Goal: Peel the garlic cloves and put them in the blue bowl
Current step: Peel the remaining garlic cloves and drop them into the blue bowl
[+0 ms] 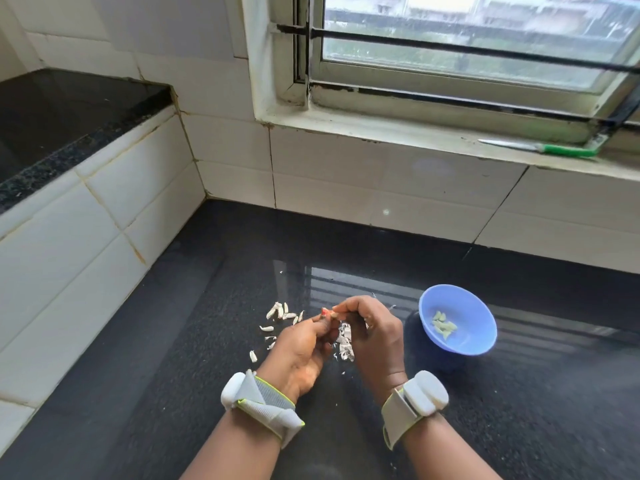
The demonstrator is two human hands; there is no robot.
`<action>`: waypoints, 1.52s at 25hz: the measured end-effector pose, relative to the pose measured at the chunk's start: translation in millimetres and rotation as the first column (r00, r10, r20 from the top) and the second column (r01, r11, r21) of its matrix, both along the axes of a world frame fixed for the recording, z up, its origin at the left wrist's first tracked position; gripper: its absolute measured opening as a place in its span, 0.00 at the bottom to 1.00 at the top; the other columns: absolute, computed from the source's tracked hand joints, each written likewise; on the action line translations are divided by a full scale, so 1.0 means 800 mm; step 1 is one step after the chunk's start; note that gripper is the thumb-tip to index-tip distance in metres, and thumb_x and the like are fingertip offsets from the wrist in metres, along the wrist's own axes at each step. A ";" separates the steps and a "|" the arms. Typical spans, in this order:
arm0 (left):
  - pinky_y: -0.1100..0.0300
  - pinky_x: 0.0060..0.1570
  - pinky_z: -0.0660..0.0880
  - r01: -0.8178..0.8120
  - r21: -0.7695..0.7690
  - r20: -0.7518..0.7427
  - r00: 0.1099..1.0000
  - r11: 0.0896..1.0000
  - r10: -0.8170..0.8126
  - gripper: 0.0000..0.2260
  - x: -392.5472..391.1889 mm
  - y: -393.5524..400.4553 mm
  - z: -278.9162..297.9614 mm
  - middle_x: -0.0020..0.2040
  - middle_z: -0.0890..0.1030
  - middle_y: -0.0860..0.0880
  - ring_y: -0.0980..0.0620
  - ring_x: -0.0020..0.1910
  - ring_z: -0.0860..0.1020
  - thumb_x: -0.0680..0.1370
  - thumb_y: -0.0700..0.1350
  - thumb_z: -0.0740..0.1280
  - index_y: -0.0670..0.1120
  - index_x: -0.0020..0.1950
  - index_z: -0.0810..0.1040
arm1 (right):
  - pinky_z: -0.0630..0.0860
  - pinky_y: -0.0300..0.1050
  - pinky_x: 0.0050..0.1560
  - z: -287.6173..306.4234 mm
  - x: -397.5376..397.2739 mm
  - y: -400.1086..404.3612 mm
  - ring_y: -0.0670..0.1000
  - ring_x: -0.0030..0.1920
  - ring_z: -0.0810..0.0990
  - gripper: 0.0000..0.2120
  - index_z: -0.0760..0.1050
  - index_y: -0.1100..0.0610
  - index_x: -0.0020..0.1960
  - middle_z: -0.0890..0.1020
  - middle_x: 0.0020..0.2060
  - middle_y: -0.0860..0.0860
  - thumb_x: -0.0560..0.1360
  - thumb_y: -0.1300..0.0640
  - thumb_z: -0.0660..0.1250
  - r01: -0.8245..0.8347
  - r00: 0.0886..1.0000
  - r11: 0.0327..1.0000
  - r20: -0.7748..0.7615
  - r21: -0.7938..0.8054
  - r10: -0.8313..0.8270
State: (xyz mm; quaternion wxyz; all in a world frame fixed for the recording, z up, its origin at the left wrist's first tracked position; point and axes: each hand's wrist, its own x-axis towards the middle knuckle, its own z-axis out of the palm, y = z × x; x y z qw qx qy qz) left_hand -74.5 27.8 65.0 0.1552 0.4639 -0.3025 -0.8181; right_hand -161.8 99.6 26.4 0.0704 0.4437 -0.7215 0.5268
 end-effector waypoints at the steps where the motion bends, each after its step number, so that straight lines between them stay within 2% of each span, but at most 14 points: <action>1: 0.67 0.30 0.62 -0.002 0.071 -0.021 1.000 0.997 0.003 0.11 0.000 0.000 0.000 0.25 0.77 0.53 0.57 0.30 0.71 0.80 0.36 0.59 0.43 0.39 0.76 | 0.73 0.28 0.43 -0.001 -0.002 0.000 0.41 0.40 0.79 0.12 0.81 0.56 0.40 0.81 0.37 0.41 0.68 0.72 0.67 -0.003 1.000 1.000 0.023 -0.013 0.004; 3: 0.69 0.27 0.62 -0.005 0.162 -0.059 0.998 0.987 0.015 0.11 -0.002 -0.001 0.000 0.26 0.77 0.52 0.58 0.28 0.73 0.80 0.37 0.59 0.44 0.39 0.75 | 0.75 0.31 0.43 0.000 -0.001 -0.001 0.42 0.40 0.81 0.14 0.82 0.54 0.40 0.83 0.37 0.43 0.67 0.73 0.68 0.000 0.984 1.000 0.179 -0.026 0.004; 5: 0.70 0.24 0.61 -0.013 0.121 -0.053 0.998 0.993 0.020 0.12 -0.006 -0.001 -0.001 0.26 0.77 0.53 0.59 0.27 0.73 0.80 0.37 0.58 0.44 0.39 0.75 | 0.78 0.38 0.45 0.002 0.002 -0.004 0.45 0.41 0.83 0.18 0.83 0.53 0.40 0.85 0.36 0.47 0.68 0.75 0.68 -0.013 0.909 1.000 0.417 -0.015 0.018; 9: 0.65 0.28 0.62 0.000 -0.229 0.055 0.998 0.973 0.013 0.10 -0.017 0.001 -0.010 0.28 0.79 0.53 0.60 0.26 0.74 0.80 0.39 0.61 0.44 0.41 0.78 | 0.80 0.50 0.48 -0.001 0.000 -0.006 0.52 0.43 0.84 0.14 0.84 0.54 0.42 0.86 0.40 0.54 0.73 0.71 0.69 -0.040 0.614 0.993 0.781 -0.111 0.112; 11: 0.65 0.29 0.68 0.077 -0.498 0.184 0.983 0.864 0.019 0.08 -0.016 -0.001 -0.018 0.33 0.80 0.51 0.56 0.32 0.75 0.79 0.41 0.65 0.44 0.42 0.81 | 0.79 0.50 0.47 0.003 0.000 -0.005 0.53 0.43 0.83 0.10 0.84 0.56 0.45 0.85 0.41 0.57 0.75 0.68 0.68 -0.030 0.478 0.982 0.860 -0.186 0.178; 12: 0.67 0.32 0.71 0.147 -0.610 0.249 0.968 0.779 0.012 0.06 -0.015 -0.003 -0.023 0.35 0.81 0.51 0.55 0.35 0.77 0.78 0.41 0.67 0.44 0.43 0.82 | 0.79 0.48 0.46 0.006 -0.001 -0.004 0.53 0.43 0.83 0.09 0.84 0.57 0.47 0.86 0.41 0.57 0.75 0.68 0.68 -0.039 0.462 0.981 0.867 -0.192 0.188; 15: 0.69 0.43 0.74 0.333 -0.748 0.347 0.934 0.574 -0.090 0.08 -0.015 -0.004 -0.033 0.46 0.83 0.53 0.56 0.42 0.80 0.75 0.39 0.70 0.49 0.50 0.84 | 0.79 0.44 0.47 0.010 -0.012 0.003 0.50 0.45 0.85 0.09 0.84 0.54 0.47 0.87 0.42 0.54 0.75 0.66 0.69 -0.072 0.588 0.994 0.802 -0.083 0.109; 17: 0.66 0.40 0.72 0.348 -0.771 0.367 0.927 0.534 -0.075 0.05 -0.017 -0.003 -0.032 0.44 0.82 0.54 0.59 0.36 0.77 0.72 0.44 0.74 0.51 0.47 0.85 | 0.80 0.45 0.50 0.011 -0.023 0.009 0.47 0.47 0.85 0.10 0.84 0.49 0.45 0.87 0.42 0.48 0.74 0.64 0.72 -0.064 0.733 0.996 0.681 0.058 0.007; 21: 0.64 0.37 0.75 0.332 -0.768 0.383 0.924 0.547 -0.024 0.06 -0.015 -0.006 -0.029 0.34 0.83 0.55 0.59 0.33 0.79 0.65 0.48 0.79 0.51 0.36 0.83 | 0.77 0.33 0.46 0.017 -0.036 0.018 0.39 0.42 0.83 0.17 0.82 0.43 0.39 0.85 0.38 0.40 0.71 0.66 0.74 -0.035 0.873 0.981 0.484 0.191 -0.063; 25: 0.65 0.34 0.75 0.291 -0.653 0.216 0.957 0.699 -0.196 0.05 -0.016 -0.002 -0.020 0.38 0.85 0.51 0.56 0.36 0.82 0.74 0.47 0.72 0.48 0.48 0.83 | 0.74 0.28 0.42 0.019 -0.042 0.020 0.40 0.41 0.82 0.15 0.83 0.48 0.40 0.85 0.37 0.43 0.69 0.69 0.74 -0.052 0.952 0.966 0.304 0.252 -0.028; 27: 0.67 0.29 0.72 0.257 -0.577 0.144 0.966 0.775 -0.213 0.07 -0.019 0.002 -0.017 0.36 0.84 0.51 0.54 0.36 0.83 0.77 0.45 0.67 0.44 0.48 0.83 | 0.75 0.30 0.42 0.019 -0.044 0.020 0.41 0.41 0.82 0.13 0.84 0.50 0.41 0.84 0.37 0.44 0.69 0.69 0.74 -0.056 0.965 0.967 0.261 0.247 -0.010; 31: 0.68 0.28 0.72 0.151 -0.509 0.055 0.988 0.848 -0.143 0.03 -0.017 -0.003 -0.016 0.34 0.83 0.50 0.55 0.34 0.81 0.72 0.39 0.72 0.42 0.45 0.83 | 0.79 0.36 0.43 0.019 -0.042 0.021 0.43 0.41 0.83 0.08 0.85 0.52 0.44 0.85 0.38 0.44 0.70 0.63 0.76 -0.070 0.957 0.970 0.290 0.233 -0.001; 35: 0.69 0.27 0.72 0.080 -0.502 0.006 0.996 0.861 -0.089 0.05 -0.017 -0.008 -0.015 0.29 0.81 0.52 0.61 0.28 0.78 0.69 0.33 0.73 0.39 0.43 0.82 | 0.79 0.35 0.42 0.023 -0.040 0.023 0.42 0.40 0.83 0.05 0.85 0.51 0.46 0.85 0.38 0.44 0.71 0.59 0.75 -0.109 0.960 0.957 0.277 0.269 0.031; 38: 0.67 0.29 0.73 0.080 -0.572 0.034 0.997 0.816 -0.074 0.05 -0.019 -0.010 -0.022 0.31 0.82 0.50 0.59 0.29 0.78 0.68 0.34 0.74 0.42 0.41 0.83 | 0.78 0.37 0.38 0.032 -0.037 0.021 0.41 0.35 0.81 0.03 0.84 0.50 0.43 0.85 0.34 0.45 0.73 0.58 0.74 -0.153 0.914 0.945 0.406 0.290 0.023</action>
